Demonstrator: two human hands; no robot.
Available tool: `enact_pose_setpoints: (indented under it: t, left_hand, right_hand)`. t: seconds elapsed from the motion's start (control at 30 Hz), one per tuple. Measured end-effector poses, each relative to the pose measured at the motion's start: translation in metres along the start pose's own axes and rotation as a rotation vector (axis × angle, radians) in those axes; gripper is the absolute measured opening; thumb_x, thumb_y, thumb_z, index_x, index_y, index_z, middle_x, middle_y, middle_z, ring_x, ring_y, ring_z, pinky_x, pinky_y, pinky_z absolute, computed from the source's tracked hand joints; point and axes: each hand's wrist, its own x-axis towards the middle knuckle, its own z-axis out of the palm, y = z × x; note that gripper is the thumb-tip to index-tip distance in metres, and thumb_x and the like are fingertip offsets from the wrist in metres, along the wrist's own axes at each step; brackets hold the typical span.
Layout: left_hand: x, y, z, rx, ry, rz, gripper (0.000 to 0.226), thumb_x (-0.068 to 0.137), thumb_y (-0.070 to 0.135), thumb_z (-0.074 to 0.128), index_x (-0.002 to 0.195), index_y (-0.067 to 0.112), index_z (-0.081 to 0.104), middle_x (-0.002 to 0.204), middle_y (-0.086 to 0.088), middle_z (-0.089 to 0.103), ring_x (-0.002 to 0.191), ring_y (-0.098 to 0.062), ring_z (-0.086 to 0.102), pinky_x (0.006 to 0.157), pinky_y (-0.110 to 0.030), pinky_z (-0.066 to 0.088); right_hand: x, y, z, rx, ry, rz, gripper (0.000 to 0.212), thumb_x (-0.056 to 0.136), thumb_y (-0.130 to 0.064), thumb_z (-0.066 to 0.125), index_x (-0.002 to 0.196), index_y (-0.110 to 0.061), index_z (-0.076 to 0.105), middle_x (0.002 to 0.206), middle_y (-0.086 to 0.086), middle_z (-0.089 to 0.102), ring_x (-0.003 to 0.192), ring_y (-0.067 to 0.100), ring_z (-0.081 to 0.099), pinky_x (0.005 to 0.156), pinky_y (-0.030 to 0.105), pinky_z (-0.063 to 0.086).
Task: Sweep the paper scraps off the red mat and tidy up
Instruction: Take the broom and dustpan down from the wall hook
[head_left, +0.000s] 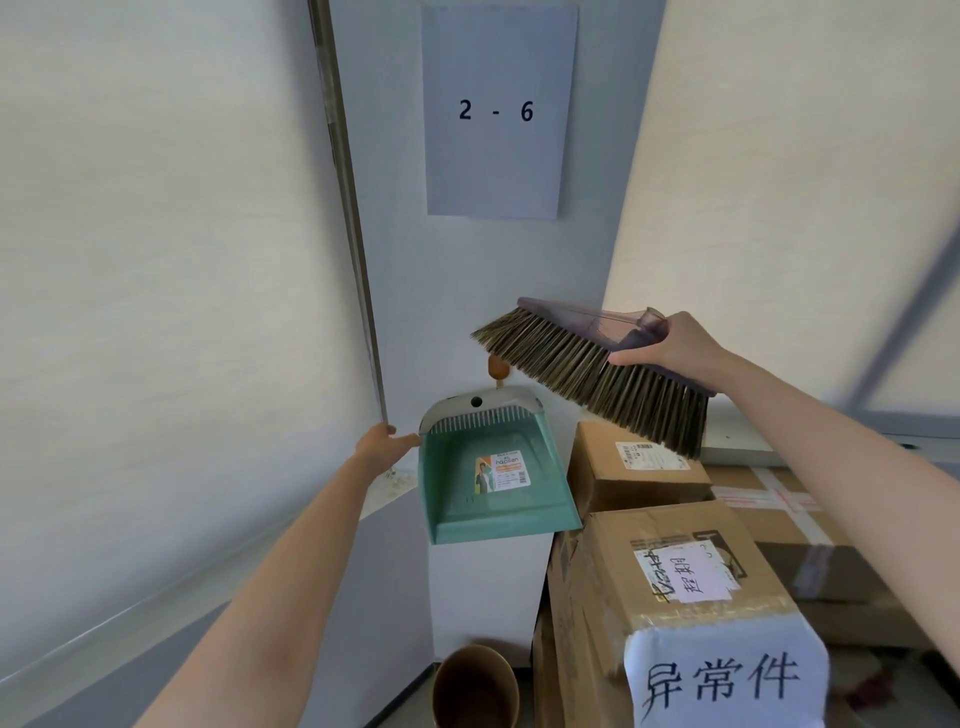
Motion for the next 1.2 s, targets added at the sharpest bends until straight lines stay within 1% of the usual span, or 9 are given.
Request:
enact_pose_setpoints:
  t: [0.13, 0.23, 0.4, 0.5, 0.67, 0.8, 0.97, 1.13, 1.2]
  left_hand:
    - [0.009, -0.020, 0.013, 0.084, -0.130, -0.090, 0.097, 0.082, 0.055, 0.067, 0.153, 0.010, 0.020, 0.159, -0.009, 0.025, 0.142, -0.033, 0.031, 0.113, -0.049, 0.031]
    - [0.019, -0.027, 0.025, 0.051, -0.179, -0.104, 0.101, 0.080, 0.052, 0.070, 0.154, 0.011, 0.015, 0.160, -0.008, 0.022, 0.141, -0.034, 0.031, 0.109, -0.052, 0.036]
    - [0.027, -0.029, 0.047, -0.027, -0.260, -0.104, 0.081, 0.081, 0.041, 0.074, 0.145, 0.016, 0.031, 0.143, -0.011, 0.045, 0.122, -0.032, 0.051, 0.090, -0.045, 0.050]
    - [0.030, -0.025, 0.059, -0.052, -0.268, -0.093, 0.059, 0.088, 0.030, 0.067, 0.137, 0.014, 0.039, 0.129, -0.013, 0.056, 0.107, -0.032, 0.060, 0.079, -0.041, 0.056]
    - [0.033, -0.023, 0.065, -0.139, -0.220, -0.084, 0.041, 0.094, 0.009, 0.052, 0.134, 0.005, 0.045, 0.120, -0.022, 0.062, 0.100, -0.040, 0.065, 0.073, -0.046, 0.059]
    - [0.026, -0.022, 0.060, -0.149, -0.259, -0.041, 0.037, 0.094, 0.004, 0.050, 0.131, 0.005, 0.048, 0.114, -0.020, 0.064, 0.094, -0.038, 0.068, 0.063, -0.039, 0.061]
    - [0.019, -0.020, 0.045, -0.164, -0.229, -0.012, 0.040, 0.092, 0.003, 0.051, 0.133, 0.003, 0.048, 0.111, -0.020, 0.064, 0.091, -0.038, 0.068, 0.062, -0.042, 0.061]
    - [0.008, -0.014, 0.026, -0.139, -0.209, 0.003, 0.038, 0.093, 0.004, 0.051, 0.131, 0.003, 0.048, 0.103, -0.015, 0.063, 0.075, -0.029, 0.066, 0.048, -0.035, 0.059]
    - [0.003, -0.014, 0.019, -0.120, -0.197, 0.004, 0.038, 0.092, 0.004, 0.051, 0.130, 0.003, 0.048, 0.097, -0.013, 0.063, 0.073, -0.029, 0.065, 0.047, -0.035, 0.058]
  right_hand:
    - [-0.002, 0.020, -0.009, -0.018, 0.008, 0.028, 0.065, 0.057, -0.048, 0.087, 0.107, -0.011, 0.070, 0.093, 0.006, 0.072, 0.089, 0.021, 0.066, 0.083, 0.039, 0.053]
    - [-0.004, 0.034, -0.014, -0.024, 0.022, 0.064, 0.063, 0.059, -0.045, 0.087, 0.110, -0.013, 0.069, 0.095, 0.005, 0.072, 0.091, 0.022, 0.067, 0.086, 0.042, 0.053]
    - [-0.012, 0.049, -0.024, -0.042, 0.036, 0.123, 0.079, 0.041, -0.061, 0.081, 0.102, -0.012, 0.071, 0.091, 0.006, 0.073, 0.086, 0.022, 0.068, 0.080, 0.038, 0.053]
    - [-0.015, 0.056, -0.027, -0.046, 0.035, 0.144, 0.075, 0.046, -0.058, 0.083, 0.102, -0.011, 0.070, 0.091, 0.006, 0.072, 0.087, 0.022, 0.067, 0.075, 0.035, 0.053]
    - [-0.017, 0.069, -0.023, -0.054, 0.042, 0.165, 0.062, 0.059, -0.047, 0.086, 0.105, -0.009, 0.069, 0.093, 0.007, 0.071, 0.089, 0.023, 0.066, 0.079, 0.036, 0.052]
    - [-0.016, 0.074, -0.017, -0.068, 0.040, 0.173, 0.061, 0.061, -0.046, 0.086, 0.106, -0.009, 0.069, 0.094, 0.007, 0.071, 0.090, 0.023, 0.066, 0.080, 0.037, 0.051]
    - [-0.017, 0.070, -0.007, -0.055, 0.041, 0.175, 0.078, 0.049, -0.057, 0.085, 0.110, -0.012, 0.068, 0.097, 0.005, 0.071, 0.091, 0.022, 0.067, 0.084, 0.040, 0.054]
    - [-0.018, 0.060, 0.004, -0.006, 0.038, 0.161, 0.090, 0.036, -0.067, 0.083, 0.107, -0.013, 0.071, 0.098, 0.003, 0.072, 0.092, 0.021, 0.067, 0.085, 0.041, 0.055]
    - [-0.018, 0.054, 0.009, 0.015, 0.036, 0.142, 0.086, 0.040, -0.063, 0.084, 0.108, -0.012, 0.071, 0.099, 0.003, 0.072, 0.092, 0.020, 0.067, 0.084, 0.040, 0.055]
